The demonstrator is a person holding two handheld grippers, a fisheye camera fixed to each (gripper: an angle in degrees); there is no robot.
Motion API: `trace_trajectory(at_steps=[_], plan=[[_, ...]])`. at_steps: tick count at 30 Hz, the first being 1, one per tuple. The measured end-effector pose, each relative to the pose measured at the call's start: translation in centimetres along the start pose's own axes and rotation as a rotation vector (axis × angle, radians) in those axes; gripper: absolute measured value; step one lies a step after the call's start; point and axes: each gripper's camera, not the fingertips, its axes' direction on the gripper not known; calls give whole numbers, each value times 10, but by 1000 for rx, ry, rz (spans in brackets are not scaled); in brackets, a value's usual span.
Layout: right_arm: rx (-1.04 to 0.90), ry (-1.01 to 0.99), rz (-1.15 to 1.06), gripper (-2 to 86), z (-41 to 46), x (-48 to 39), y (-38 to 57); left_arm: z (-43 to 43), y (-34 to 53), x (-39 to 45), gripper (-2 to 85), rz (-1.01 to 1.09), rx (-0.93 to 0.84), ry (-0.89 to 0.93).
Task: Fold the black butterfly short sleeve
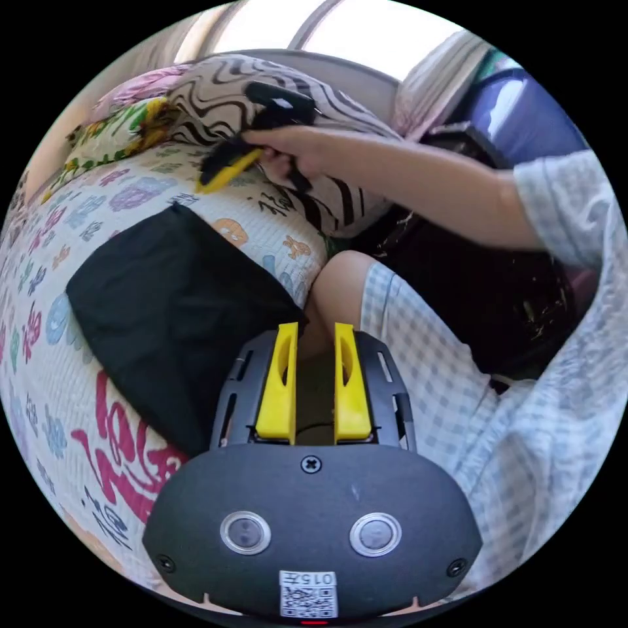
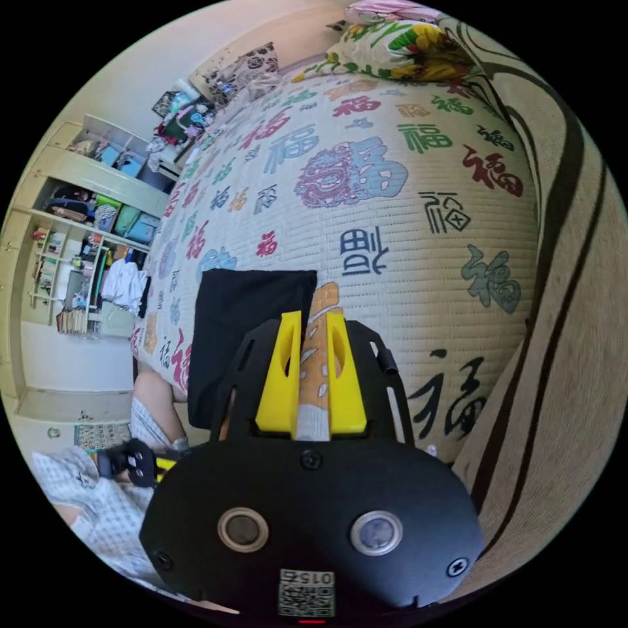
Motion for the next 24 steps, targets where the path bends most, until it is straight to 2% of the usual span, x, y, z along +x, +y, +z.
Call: trace_trajectory(at_steps=[3,7,9,11,15,17,22,24], plan=[[53,-63,-49,68,-18,2,38,-48,17,-28,90,-124,109,-10],[31,-54,-99,81,-17,-6,95,-90,58,-101,110,-496,202,-115],[-4,-7,-80,89,-9,-4,113,-91,78,-131,120,-652,195,-92],[-88,-24,-29,98,5,7,129,-81,97,-160,121,-784,189,39],[-122,-114,30,41,8,28,137,-81,105,-181,47,-843,209,75],[-193,-157,34,19,7,38,137,-89,108,-197,15,-849,212,189],[-260,-132,-31,7,-4,40,147,-138,105,-210,12,-772,229,126],[-271,-133,-43,7,-4,41,153,-147,101,-214,22,-737,185,85]])
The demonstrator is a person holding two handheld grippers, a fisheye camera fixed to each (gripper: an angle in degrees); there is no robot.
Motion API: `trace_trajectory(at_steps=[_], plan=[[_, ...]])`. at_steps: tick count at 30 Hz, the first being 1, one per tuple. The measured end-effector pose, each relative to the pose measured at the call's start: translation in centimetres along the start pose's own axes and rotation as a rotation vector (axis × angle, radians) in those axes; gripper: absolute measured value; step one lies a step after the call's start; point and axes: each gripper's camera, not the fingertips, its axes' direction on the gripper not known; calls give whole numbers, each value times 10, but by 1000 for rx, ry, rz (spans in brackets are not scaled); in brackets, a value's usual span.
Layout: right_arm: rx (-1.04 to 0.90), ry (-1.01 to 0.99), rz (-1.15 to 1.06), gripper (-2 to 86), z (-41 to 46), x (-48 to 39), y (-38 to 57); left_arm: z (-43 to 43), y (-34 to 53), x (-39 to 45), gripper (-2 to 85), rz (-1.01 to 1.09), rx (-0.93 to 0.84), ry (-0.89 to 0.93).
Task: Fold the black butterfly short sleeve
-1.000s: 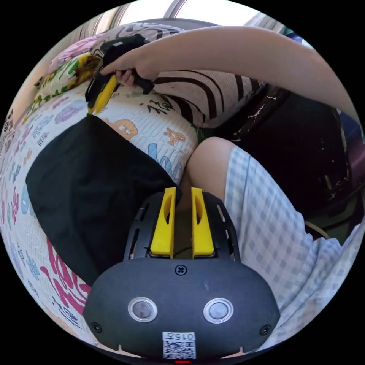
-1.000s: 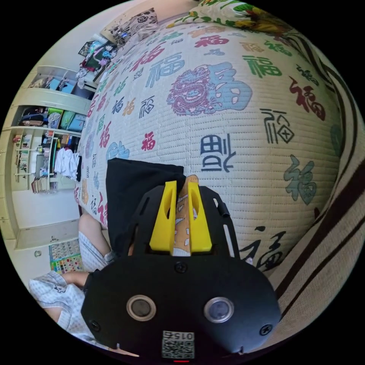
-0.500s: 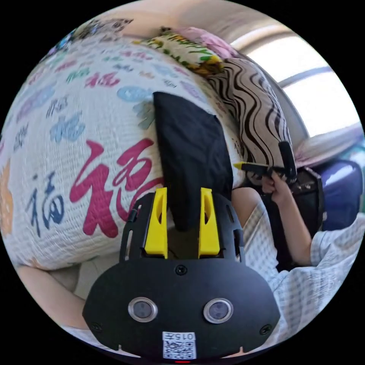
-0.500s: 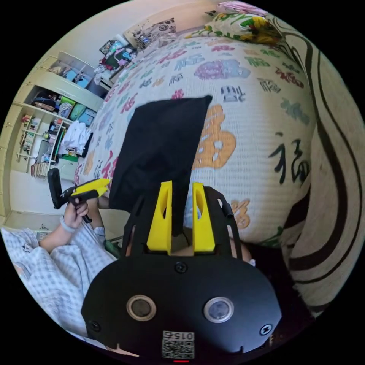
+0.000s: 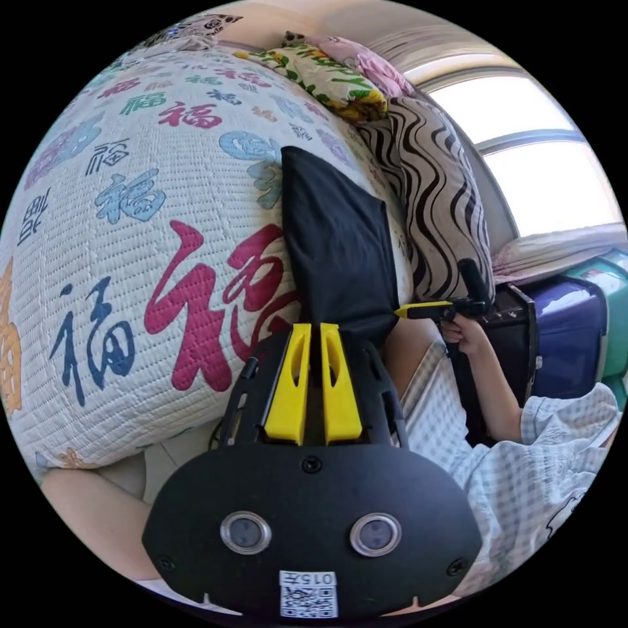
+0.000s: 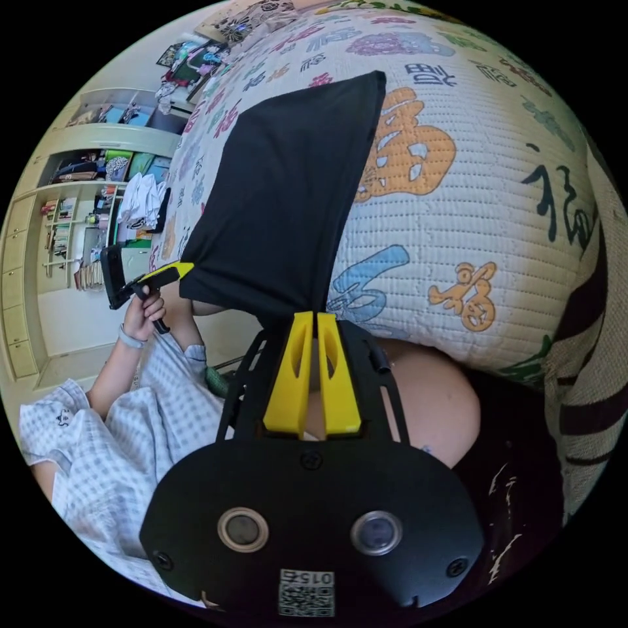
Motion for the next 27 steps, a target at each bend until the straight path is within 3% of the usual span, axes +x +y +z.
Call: trace_trajectory(at_steps=[4,11,16,22,27], plan=[[-3,11,43,15,2,13,8,6,-12,-13,61,-12,-123,-44],[332,-166,27,52,-51,52,21,-62,-49,-34,100,-22,92,7],[441,-200,45,68,-70,81,-19,-83,-107,-48,107,-24,159,56],[364,-216,89,22,-69,102,-83,-77,-164,-56,107,-2,131,73],[387,-152,-73,20,-83,88,-96,-87,-184,-63,88,13,210,17]])
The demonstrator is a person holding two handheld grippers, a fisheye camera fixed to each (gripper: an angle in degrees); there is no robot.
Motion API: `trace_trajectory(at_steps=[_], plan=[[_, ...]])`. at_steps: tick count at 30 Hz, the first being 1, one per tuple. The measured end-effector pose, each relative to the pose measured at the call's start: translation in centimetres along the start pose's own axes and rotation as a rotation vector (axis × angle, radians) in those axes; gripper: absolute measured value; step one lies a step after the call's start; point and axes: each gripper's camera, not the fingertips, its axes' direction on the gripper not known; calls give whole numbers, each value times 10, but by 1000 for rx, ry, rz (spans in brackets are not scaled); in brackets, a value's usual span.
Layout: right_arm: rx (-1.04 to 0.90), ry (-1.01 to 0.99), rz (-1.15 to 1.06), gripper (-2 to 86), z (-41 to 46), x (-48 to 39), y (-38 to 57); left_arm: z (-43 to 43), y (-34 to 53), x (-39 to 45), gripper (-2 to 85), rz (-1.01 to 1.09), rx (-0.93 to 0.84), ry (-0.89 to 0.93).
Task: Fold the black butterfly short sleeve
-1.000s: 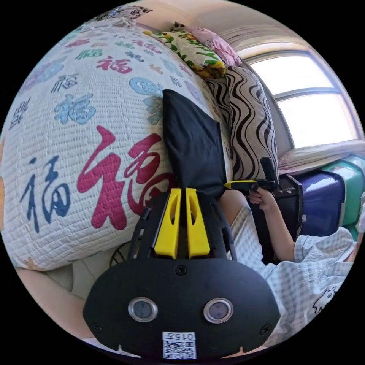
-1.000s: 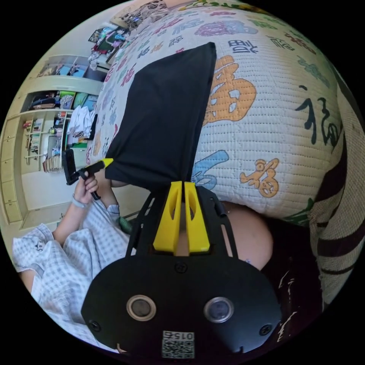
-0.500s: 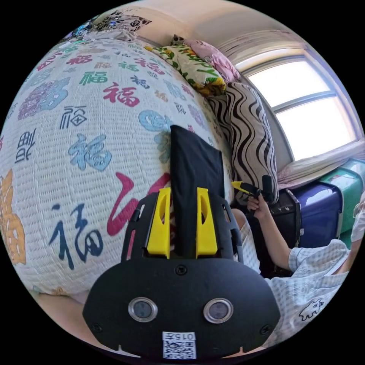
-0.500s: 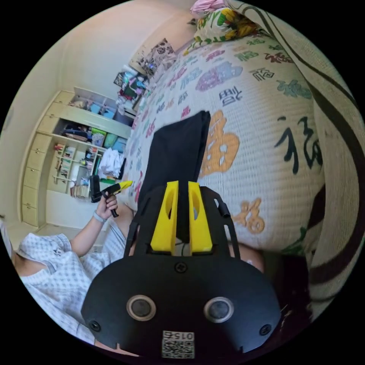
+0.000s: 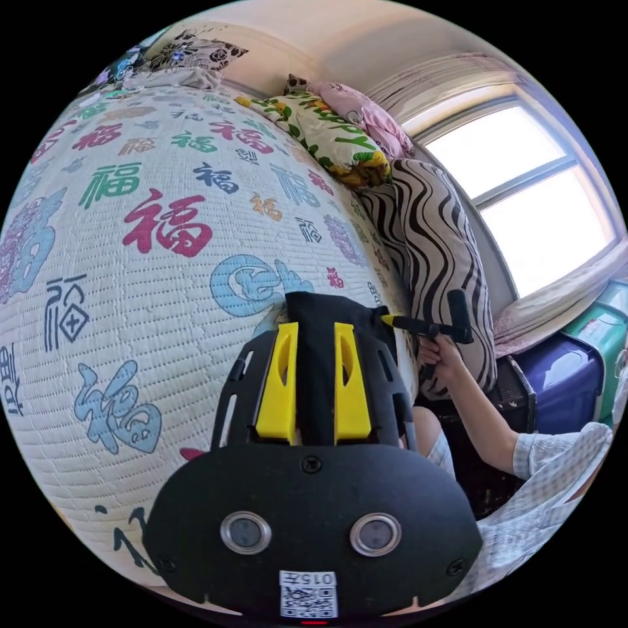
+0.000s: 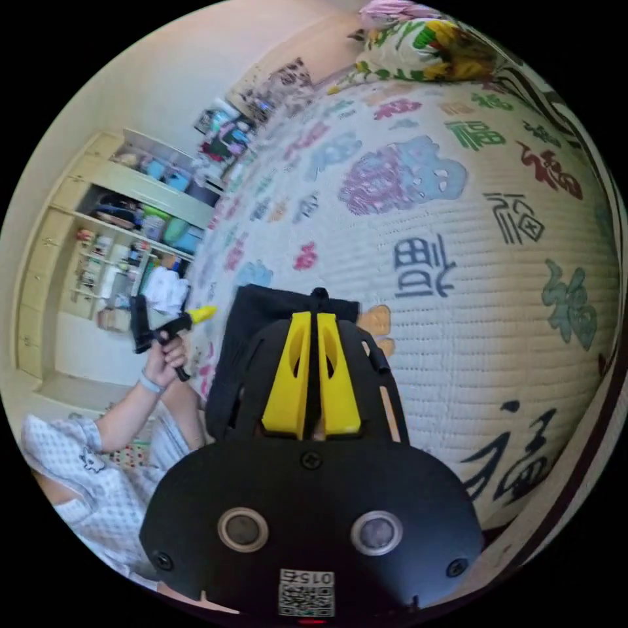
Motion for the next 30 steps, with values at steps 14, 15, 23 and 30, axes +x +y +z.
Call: trace_trajectory(at_steps=[14,15,23,30], plan=[[10,-350,57,91,-6,92,27,-3,-49,-73,155,-1,-95,270],[7,-376,50,90,-4,93,25,-1,-52,-77,150,-12,-101,293],[-75,-391,-31,26,10,83,2,5,-83,-87,22,-16,-227,407],[-49,-204,-207,13,-9,42,-26,-35,-118,-54,12,181,-148,304]])
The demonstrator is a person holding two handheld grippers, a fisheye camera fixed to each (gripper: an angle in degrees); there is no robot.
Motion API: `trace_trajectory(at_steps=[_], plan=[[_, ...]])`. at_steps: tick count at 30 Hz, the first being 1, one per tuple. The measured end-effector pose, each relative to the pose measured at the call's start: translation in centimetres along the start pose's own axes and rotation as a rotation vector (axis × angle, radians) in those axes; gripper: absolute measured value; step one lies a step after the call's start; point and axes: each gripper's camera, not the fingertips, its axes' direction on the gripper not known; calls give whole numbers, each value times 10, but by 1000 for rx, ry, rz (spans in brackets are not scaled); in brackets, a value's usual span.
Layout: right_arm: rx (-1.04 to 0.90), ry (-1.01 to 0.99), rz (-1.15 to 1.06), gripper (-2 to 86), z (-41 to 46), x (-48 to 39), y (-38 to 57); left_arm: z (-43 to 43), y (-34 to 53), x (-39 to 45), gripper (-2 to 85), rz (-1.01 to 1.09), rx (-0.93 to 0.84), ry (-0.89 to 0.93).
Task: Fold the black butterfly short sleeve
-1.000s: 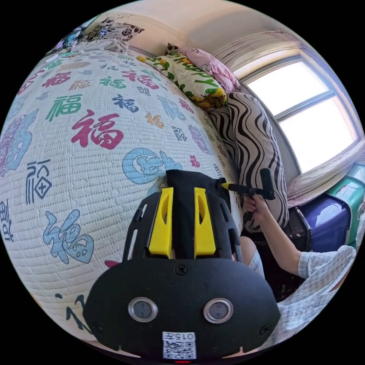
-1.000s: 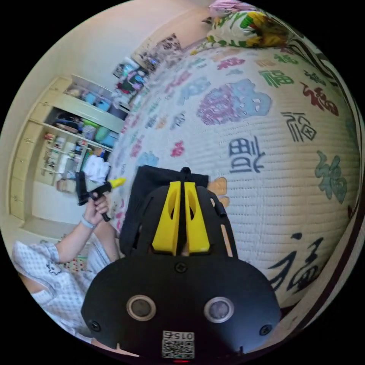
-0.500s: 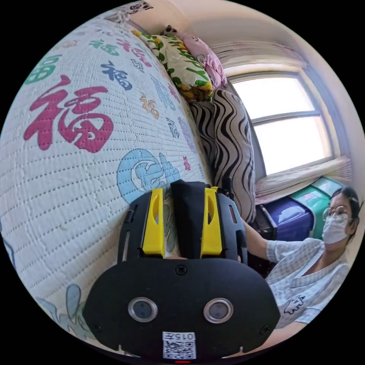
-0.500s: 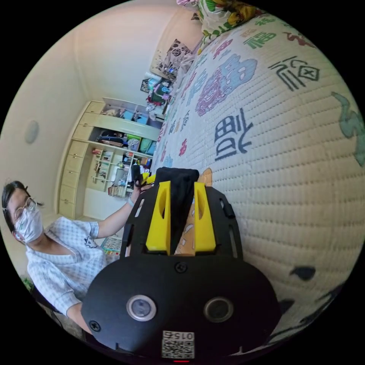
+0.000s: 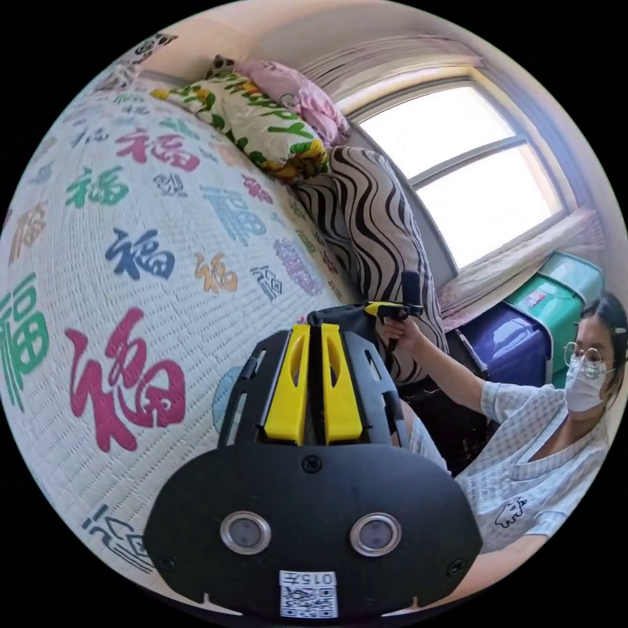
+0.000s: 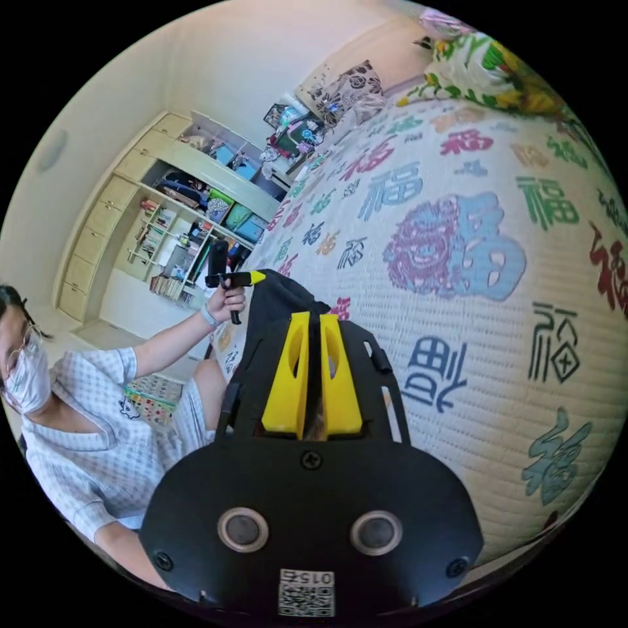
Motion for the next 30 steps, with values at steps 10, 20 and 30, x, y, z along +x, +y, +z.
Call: trace_trajectory(at_steps=[10,20,30], plan=[[-108,109,-334,15,18,-92,61,-26,84,104,27,414,-77,-48],[-494,258,-353,41,125,-123,134,17,210,131,47,343,-298,-241],[-366,318,-279,46,122,-140,106,-42,207,159,58,268,-115,-230]])
